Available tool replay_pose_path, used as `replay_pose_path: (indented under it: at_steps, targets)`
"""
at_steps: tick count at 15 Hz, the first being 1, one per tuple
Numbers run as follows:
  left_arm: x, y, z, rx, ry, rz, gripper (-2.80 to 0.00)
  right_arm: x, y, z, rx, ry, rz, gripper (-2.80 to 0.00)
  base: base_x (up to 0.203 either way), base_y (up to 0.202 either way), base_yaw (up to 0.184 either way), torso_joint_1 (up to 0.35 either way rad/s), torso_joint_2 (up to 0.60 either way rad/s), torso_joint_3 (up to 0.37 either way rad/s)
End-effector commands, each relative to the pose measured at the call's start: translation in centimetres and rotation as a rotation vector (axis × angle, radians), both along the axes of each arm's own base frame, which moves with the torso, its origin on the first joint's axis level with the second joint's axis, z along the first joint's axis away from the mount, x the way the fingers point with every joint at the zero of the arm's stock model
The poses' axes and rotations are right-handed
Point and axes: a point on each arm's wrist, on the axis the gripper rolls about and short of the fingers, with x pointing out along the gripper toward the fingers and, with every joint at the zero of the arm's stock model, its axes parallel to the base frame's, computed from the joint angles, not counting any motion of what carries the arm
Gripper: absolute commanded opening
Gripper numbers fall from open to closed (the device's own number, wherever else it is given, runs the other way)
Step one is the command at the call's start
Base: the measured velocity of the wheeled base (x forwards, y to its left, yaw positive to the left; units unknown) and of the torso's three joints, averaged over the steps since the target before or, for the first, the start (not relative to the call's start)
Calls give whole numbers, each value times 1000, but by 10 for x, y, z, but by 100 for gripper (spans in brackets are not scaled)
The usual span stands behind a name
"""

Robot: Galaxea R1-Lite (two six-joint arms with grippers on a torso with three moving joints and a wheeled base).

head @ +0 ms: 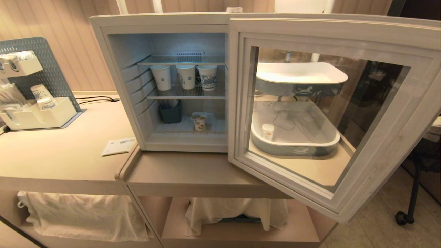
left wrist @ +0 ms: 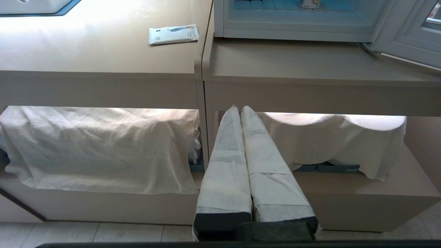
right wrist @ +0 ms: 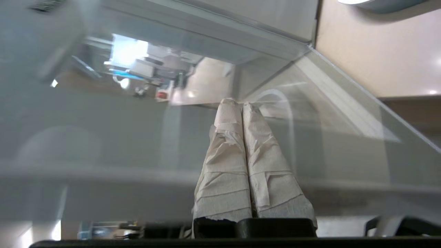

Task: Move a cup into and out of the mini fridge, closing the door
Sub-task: Close the freezer door

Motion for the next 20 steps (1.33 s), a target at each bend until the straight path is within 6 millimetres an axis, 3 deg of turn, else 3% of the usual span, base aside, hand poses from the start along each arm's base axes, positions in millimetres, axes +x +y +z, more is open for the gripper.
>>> replay_pose_path:
  at_steps: [1, 5, 11, 13, 16, 20]
  targets:
    - [0, 0, 0, -1, 2, 1, -280, 19, 25, -15, -33, 31, 16, -280, 0, 0, 0, 0, 0, 0]
    - [0, 0, 0, -1, 0, 1, -280, 8, 51, -15, -65, 23, 35, -280, 0, 0, 0, 0, 0, 0]
    - [0, 0, 0, -1, 0, 1, -280, -60, 100, 8, -110, -85, 142, -280, 0, 0, 0, 0, 0, 0]
    - [0, 0, 0, -1, 0, 1, -280, -69, 119, 11, -137, -89, 161, -280, 0, 0, 0, 0, 0, 0]
    - [0, 0, 0, -1, 0, 1, -280, -63, 149, 10, -202, -82, 105, -280, 0, 0, 0, 0, 0, 0]
    - [0, 0, 0, -1, 0, 1, -280, -19, 200, -12, -357, -62, -18, -280, 0, 0, 0, 0, 0, 0]
